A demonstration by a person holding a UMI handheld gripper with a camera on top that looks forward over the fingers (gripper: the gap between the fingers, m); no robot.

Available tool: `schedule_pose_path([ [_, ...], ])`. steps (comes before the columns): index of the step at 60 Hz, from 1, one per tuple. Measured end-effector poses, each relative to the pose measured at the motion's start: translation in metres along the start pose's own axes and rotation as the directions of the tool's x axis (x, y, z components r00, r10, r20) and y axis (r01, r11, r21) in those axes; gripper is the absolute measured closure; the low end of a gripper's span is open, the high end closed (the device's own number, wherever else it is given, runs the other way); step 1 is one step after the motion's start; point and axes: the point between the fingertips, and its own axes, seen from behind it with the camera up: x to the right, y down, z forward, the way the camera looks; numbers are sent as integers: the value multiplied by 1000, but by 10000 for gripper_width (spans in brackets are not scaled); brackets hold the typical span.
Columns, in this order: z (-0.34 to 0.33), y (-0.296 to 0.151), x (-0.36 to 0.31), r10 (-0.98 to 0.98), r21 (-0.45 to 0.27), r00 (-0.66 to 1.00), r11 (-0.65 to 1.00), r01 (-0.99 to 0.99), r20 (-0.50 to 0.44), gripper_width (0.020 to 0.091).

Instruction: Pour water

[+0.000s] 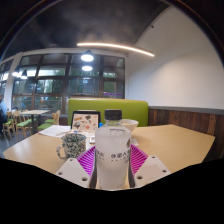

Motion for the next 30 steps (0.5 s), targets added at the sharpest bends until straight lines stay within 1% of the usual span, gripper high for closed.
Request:
schedule_pose_path([
  [2,6,2,-6,-18,-3,1000,1000,18,2,668],
  [3,3,-1,-3,-35,-10,999,999,35,9,687],
  [4,9,1,-7,-54,-10,999,998,54,5,689],
  [6,13,0,-5,-119,-29,993,993,119,-2,689],
  [11,22,-22,-2,-349,-27,936,937,349,-31,690],
  [14,31,-38,0,-511,-46,859,859,509,-44,690],
  [15,30,-48,12,-566,-50,824,824,565,-25,689],
  [19,52,-61,-11,-751,-59,659,661,748,-43,691],
  [23,64,-82,-17,-909,-78,415,418,905,-45,690],
  [25,69,-91,-20,-959,-83,280,283,956,-46,692],
  [26,72,-99,-17,-977,-75,210,212,974,-36,692],
  [27,73,-95,-19,-987,-71,154,157,985,-55,693],
  [30,79,-102,-28,-998,-74,-26,-21,997,-63,689],
])
